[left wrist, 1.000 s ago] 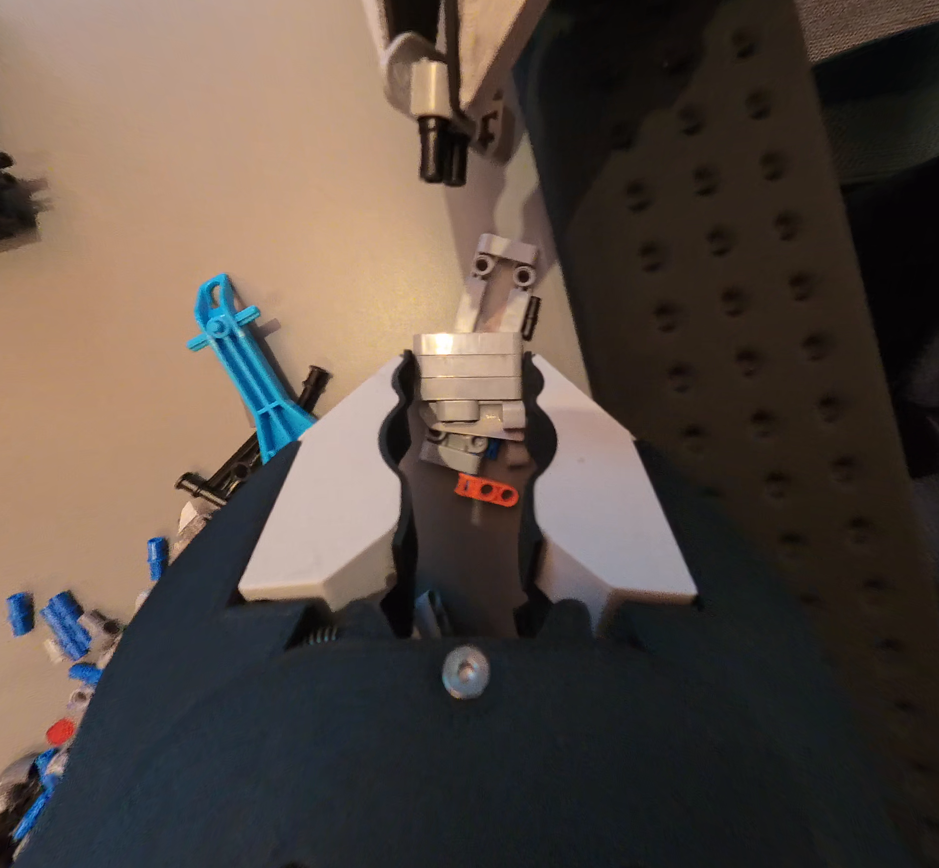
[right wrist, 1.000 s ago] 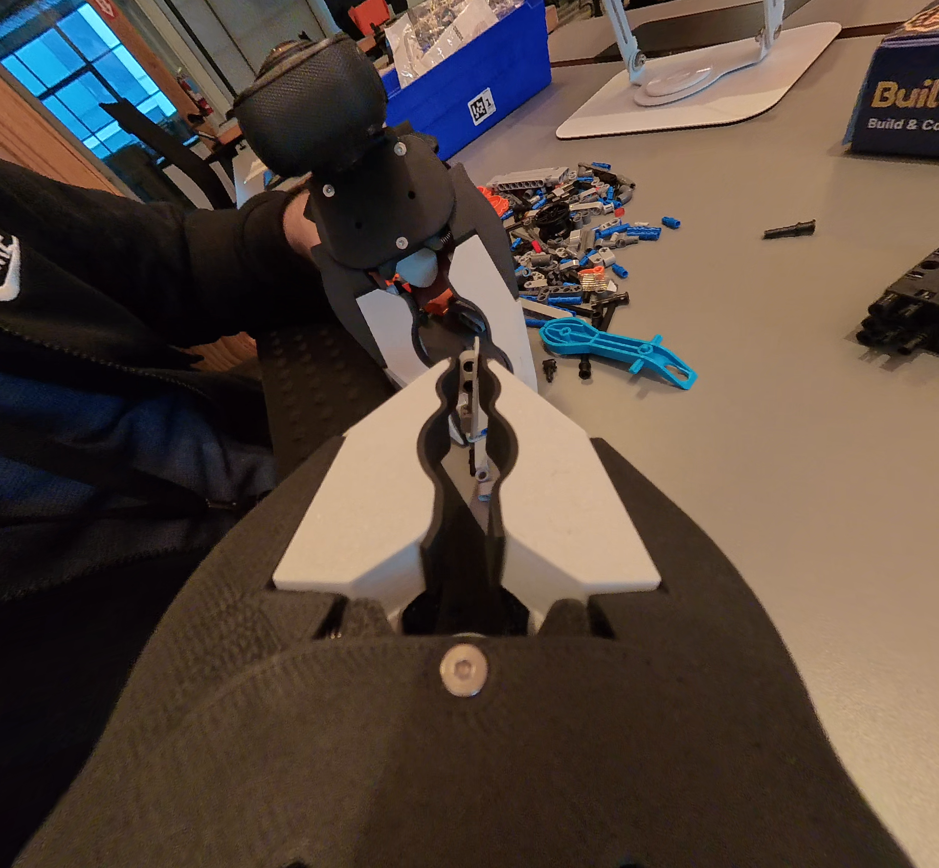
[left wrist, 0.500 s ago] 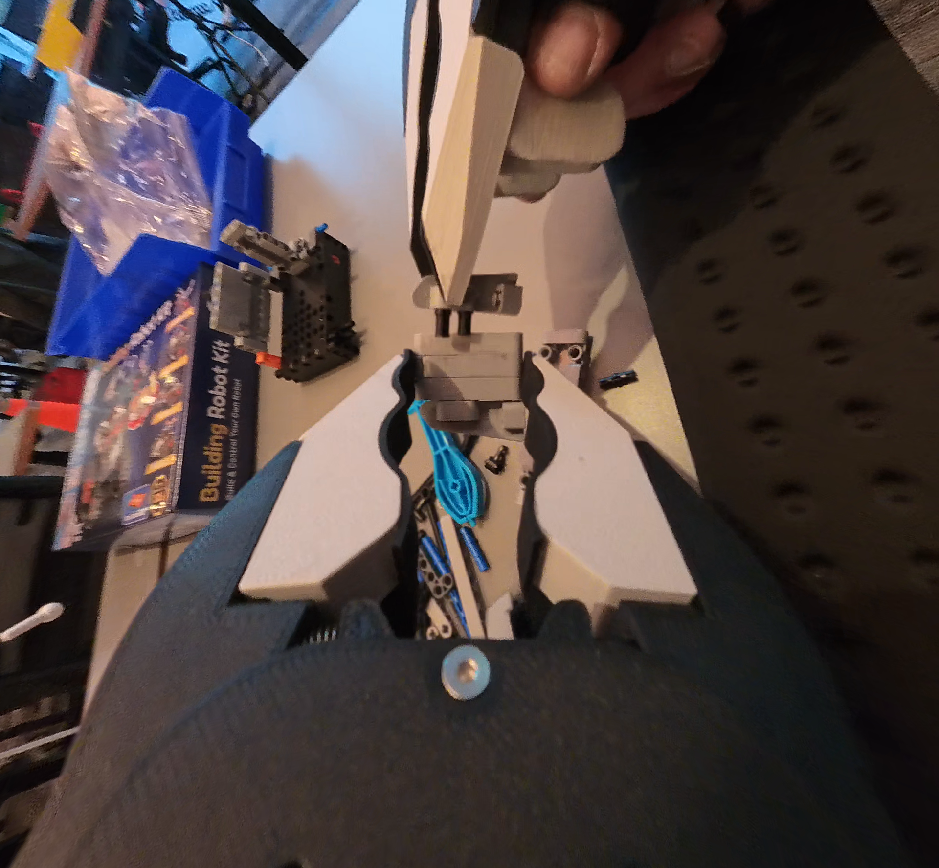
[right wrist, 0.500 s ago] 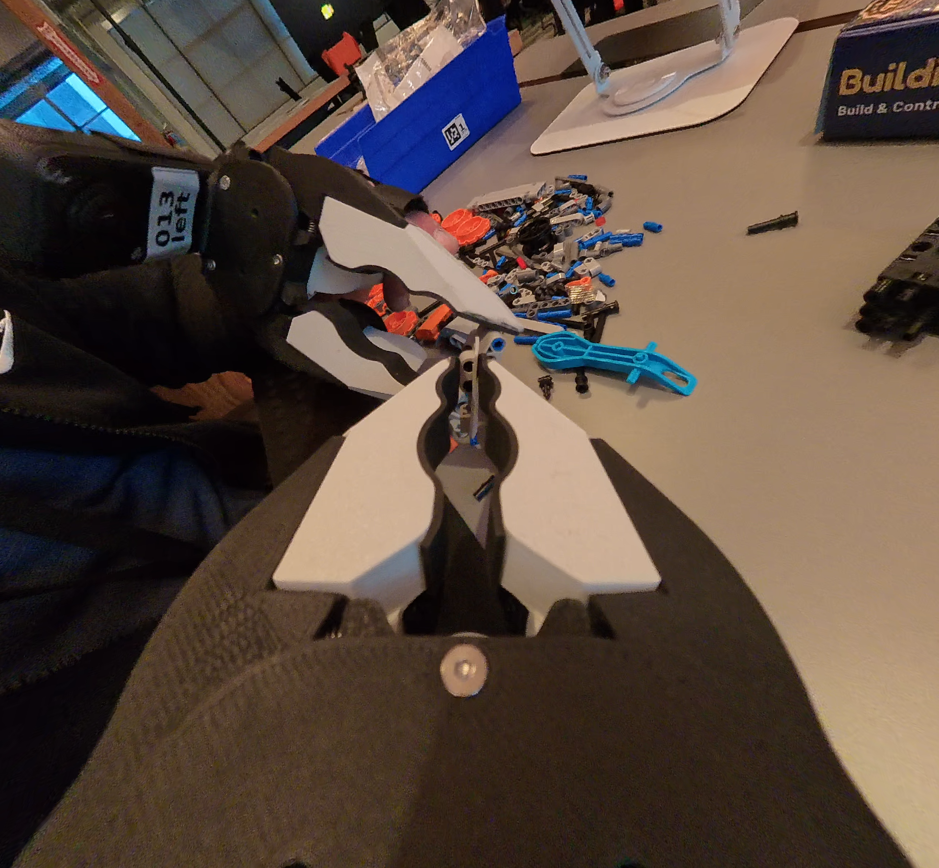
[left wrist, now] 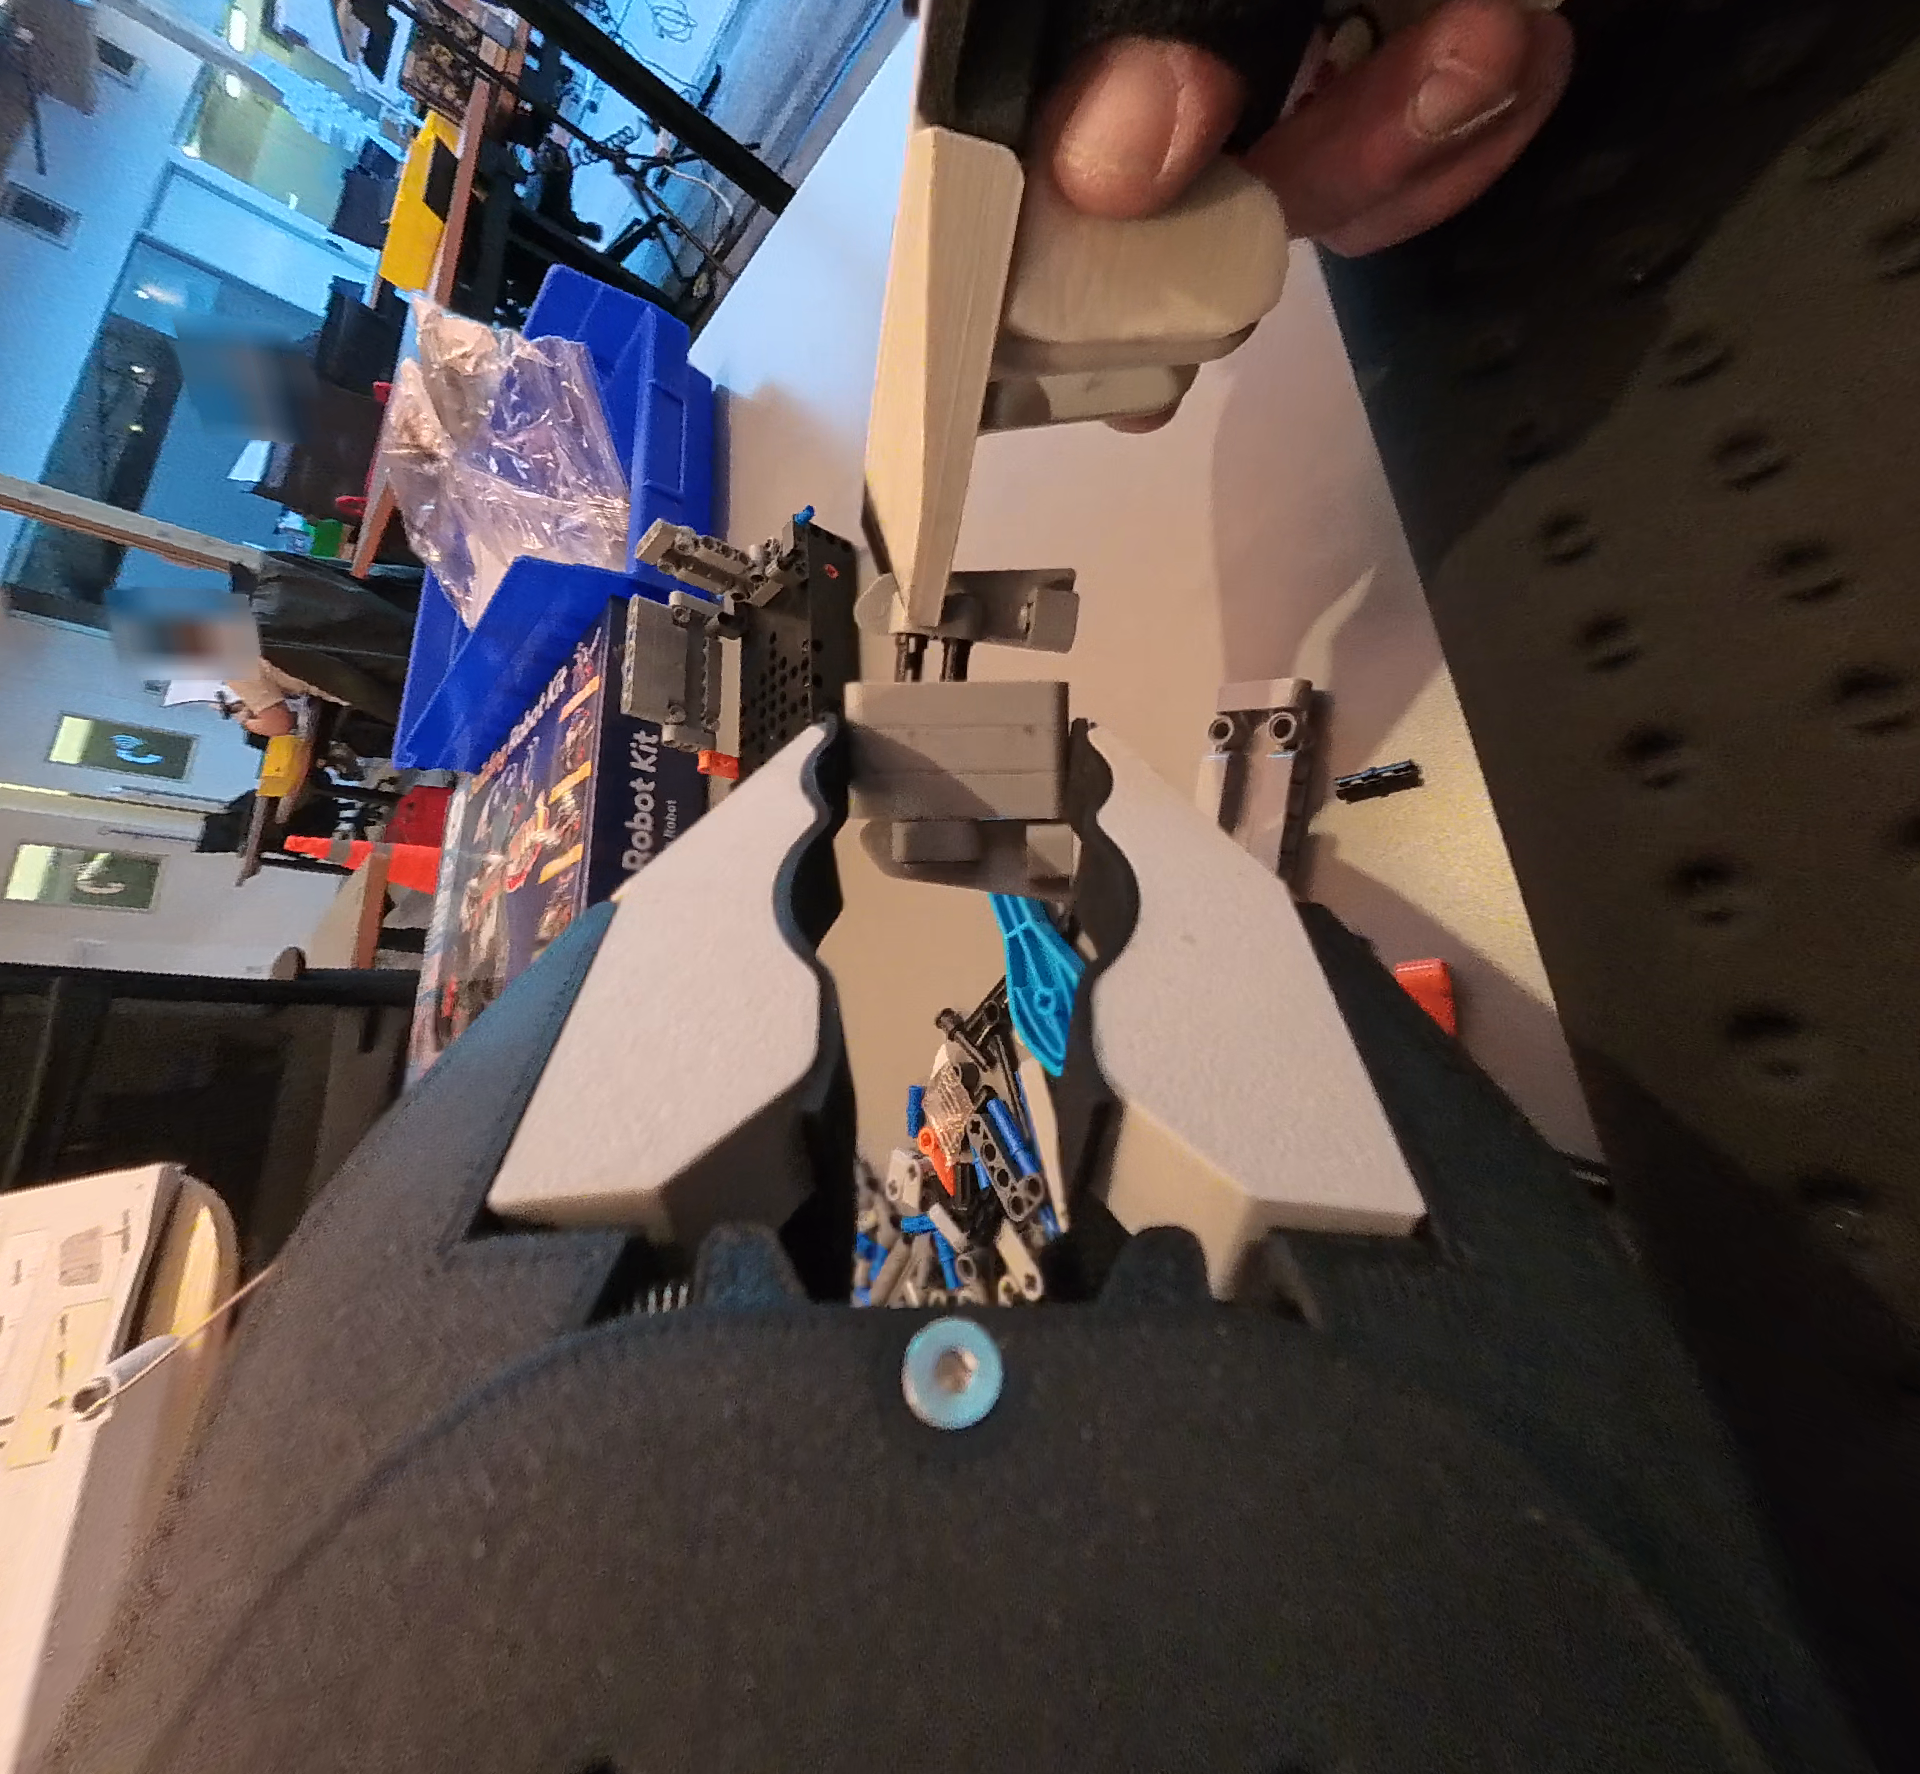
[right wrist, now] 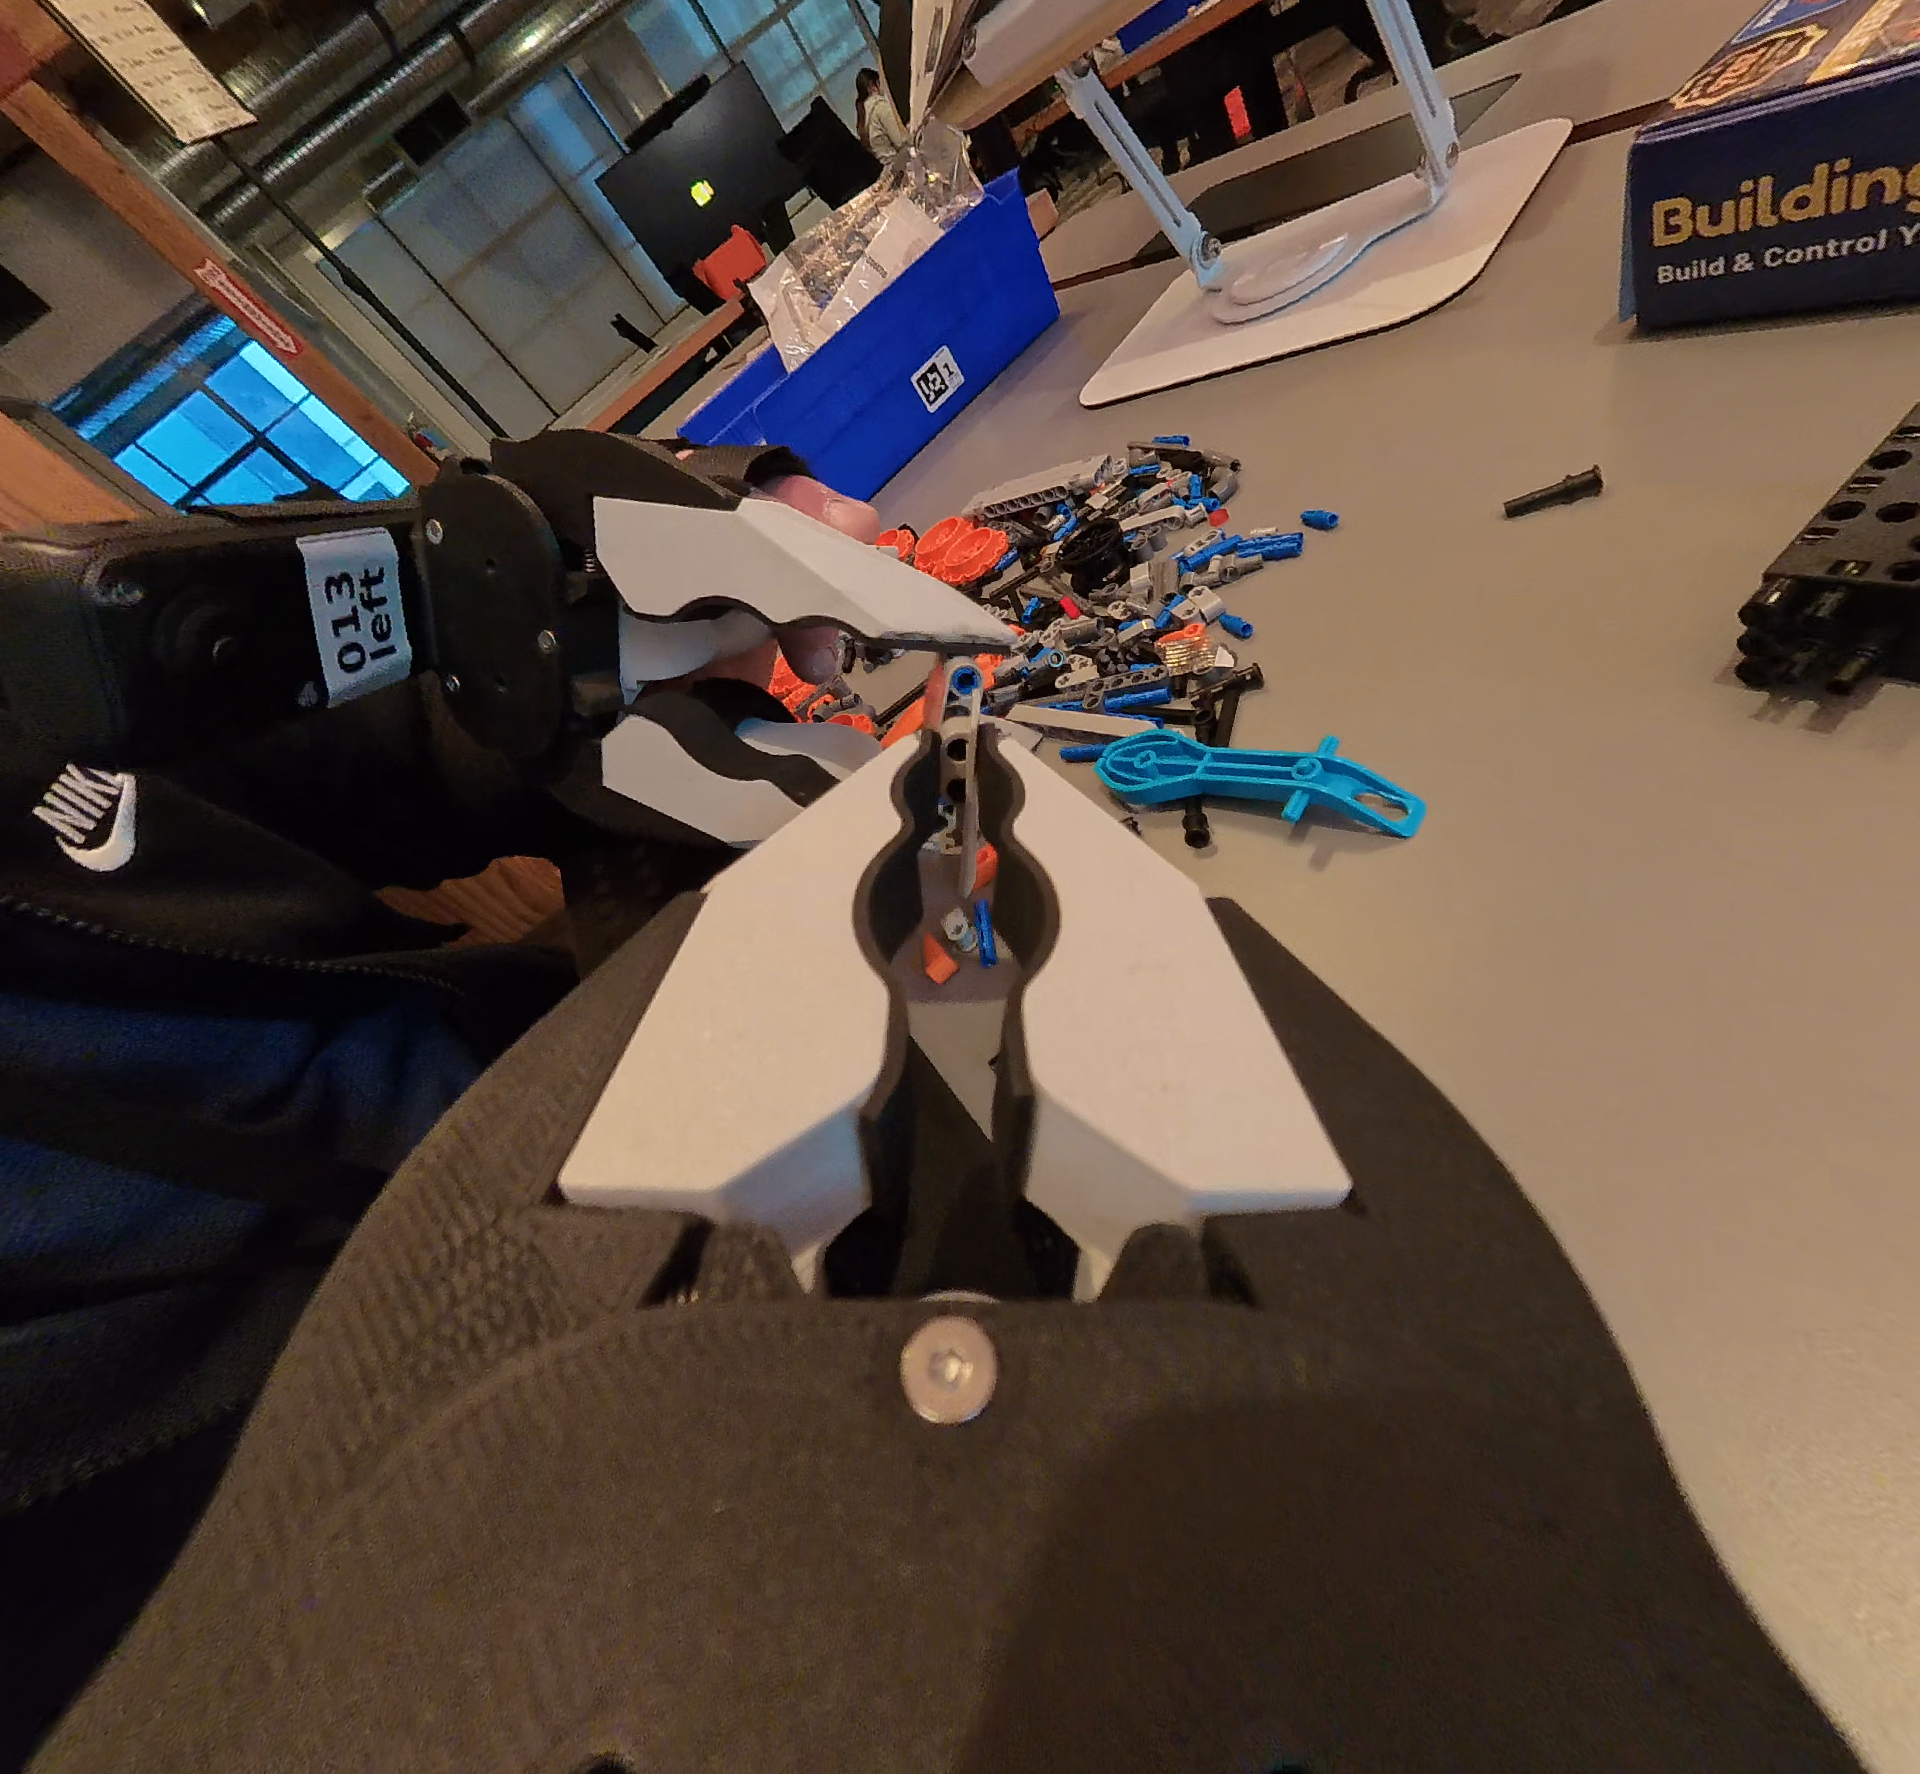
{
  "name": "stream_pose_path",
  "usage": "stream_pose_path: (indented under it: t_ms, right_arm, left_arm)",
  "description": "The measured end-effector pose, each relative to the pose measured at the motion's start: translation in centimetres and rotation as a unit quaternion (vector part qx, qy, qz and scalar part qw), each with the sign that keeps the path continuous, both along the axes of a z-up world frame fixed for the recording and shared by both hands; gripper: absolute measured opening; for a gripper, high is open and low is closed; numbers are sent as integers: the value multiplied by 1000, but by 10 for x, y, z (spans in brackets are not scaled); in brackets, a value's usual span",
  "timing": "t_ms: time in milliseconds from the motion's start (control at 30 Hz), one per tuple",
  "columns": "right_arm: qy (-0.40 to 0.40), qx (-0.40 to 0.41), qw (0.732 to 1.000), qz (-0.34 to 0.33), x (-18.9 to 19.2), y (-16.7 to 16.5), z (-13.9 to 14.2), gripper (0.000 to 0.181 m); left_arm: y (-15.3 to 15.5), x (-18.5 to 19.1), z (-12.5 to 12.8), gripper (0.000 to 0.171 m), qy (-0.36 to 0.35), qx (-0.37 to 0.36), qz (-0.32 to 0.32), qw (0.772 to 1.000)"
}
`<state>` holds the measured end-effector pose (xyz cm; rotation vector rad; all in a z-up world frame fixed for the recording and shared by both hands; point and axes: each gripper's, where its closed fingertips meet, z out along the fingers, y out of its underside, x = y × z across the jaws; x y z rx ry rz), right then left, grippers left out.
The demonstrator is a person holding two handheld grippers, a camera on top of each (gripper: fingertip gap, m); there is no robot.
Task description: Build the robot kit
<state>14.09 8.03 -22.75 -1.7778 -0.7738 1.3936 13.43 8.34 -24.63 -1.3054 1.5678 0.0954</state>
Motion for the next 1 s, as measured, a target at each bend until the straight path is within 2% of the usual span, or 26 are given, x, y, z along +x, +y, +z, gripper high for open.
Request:
stream_pose_path:
  t_ms: [167,333,700,1000]
  right_arm:
    - [16,-1,1000,-13,-1,0,5,4]
    - [-3,13,999,-46,0,6,2,3]
    - [-39,39,996,-65,-3,8,-3,3]
    - [-69,67,995,-35,-4,7,-6,3]
  left_arm:
    - [4,-1,4,38,12,38,16,999]
    - [7,-1,4,38,27,58,28,998]
    - [12,-3,1,38,50,83,48,994]
    - [14,-4,-1,38,65,100,44,992]
